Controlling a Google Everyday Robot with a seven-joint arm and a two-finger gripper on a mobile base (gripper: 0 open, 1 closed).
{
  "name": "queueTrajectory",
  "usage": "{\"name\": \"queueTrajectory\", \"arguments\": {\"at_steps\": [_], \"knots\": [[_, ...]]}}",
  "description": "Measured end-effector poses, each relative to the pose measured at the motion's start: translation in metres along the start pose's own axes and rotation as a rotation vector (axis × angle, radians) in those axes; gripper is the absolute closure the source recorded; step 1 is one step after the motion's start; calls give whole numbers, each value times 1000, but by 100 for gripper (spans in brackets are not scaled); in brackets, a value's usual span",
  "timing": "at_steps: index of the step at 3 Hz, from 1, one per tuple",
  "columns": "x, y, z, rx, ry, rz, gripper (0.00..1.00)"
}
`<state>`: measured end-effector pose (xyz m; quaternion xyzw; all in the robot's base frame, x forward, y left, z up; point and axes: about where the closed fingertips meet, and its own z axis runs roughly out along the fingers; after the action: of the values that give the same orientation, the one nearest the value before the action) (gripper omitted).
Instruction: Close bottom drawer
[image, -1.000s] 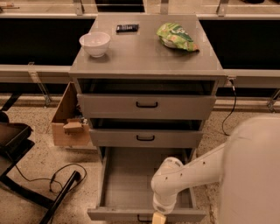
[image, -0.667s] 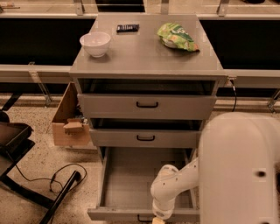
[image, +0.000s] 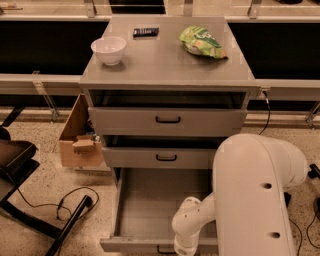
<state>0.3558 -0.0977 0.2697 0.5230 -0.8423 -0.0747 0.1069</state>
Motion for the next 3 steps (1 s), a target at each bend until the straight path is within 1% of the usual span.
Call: {"name": "queueTrajectory", "arguments": {"at_steps": [1, 2, 3], "knots": [[0, -3, 9, 19, 18, -12, 0], [12, -18, 36, 1, 10, 24, 16], [23, -45, 73, -27, -13, 19, 39]]}}
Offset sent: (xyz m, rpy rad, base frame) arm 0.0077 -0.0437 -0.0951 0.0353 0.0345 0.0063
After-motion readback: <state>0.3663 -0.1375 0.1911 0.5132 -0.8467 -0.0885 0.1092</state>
